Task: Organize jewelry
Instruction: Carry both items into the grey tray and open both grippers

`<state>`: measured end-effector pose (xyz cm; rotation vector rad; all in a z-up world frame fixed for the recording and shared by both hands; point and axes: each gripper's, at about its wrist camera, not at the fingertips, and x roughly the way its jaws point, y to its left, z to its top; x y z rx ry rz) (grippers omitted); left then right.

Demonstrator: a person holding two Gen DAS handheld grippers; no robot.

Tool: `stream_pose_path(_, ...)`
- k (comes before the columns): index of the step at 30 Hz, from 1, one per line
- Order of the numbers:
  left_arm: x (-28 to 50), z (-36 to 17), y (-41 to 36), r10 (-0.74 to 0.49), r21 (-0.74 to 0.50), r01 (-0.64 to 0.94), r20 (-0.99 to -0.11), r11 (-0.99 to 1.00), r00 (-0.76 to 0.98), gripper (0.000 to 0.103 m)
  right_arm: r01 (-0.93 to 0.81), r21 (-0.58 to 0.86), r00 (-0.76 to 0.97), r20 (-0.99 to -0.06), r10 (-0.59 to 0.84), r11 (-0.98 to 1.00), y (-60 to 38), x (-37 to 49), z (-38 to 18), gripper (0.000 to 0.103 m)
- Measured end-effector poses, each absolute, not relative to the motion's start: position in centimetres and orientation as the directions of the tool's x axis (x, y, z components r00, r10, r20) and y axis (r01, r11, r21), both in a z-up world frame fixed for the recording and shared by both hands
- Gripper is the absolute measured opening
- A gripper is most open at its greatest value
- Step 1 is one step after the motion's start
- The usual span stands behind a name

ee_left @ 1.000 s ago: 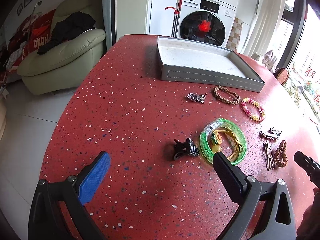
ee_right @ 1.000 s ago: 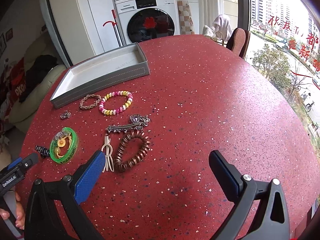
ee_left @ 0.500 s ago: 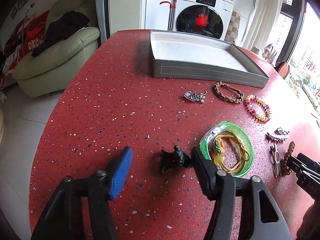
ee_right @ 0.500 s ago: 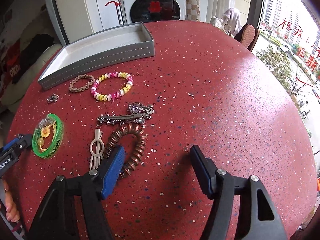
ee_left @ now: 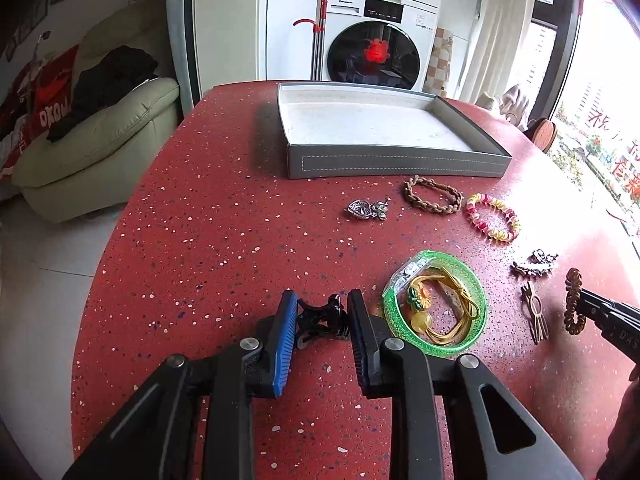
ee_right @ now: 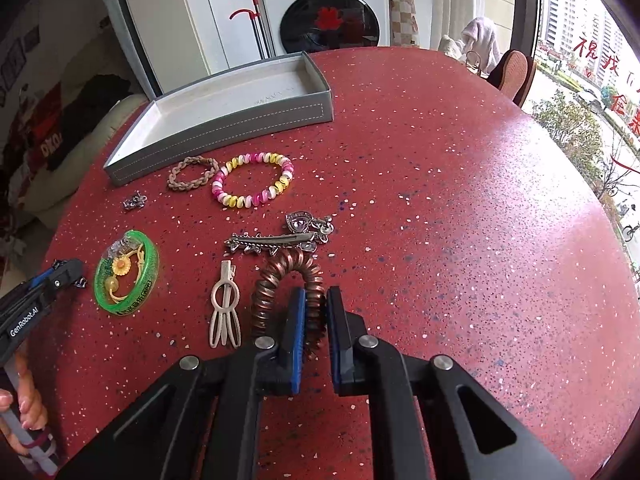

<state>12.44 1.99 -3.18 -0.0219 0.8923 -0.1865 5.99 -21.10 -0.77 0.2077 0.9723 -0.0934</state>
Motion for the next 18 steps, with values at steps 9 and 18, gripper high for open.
stream_pose_path(9, 12.6, -1.6, 2.9, -0.230, -0.163, 0.163, -0.759, 0.973, 0.609, 0.044, 0.158, 0.194, 0.603, -0.796, 0.061, 0.968, -21.8, 6.3, 1.1, 0.012)
stream_pose_path(18, 16.0, 3.5, 2.2, -0.270, -0.183, 0.199, -0.710, 0.963, 0.650, 0.044, 0.106, 0.252, 0.638, -0.759, 0.129, 0.962, -22.1, 10.2, 4.3, 0.012)
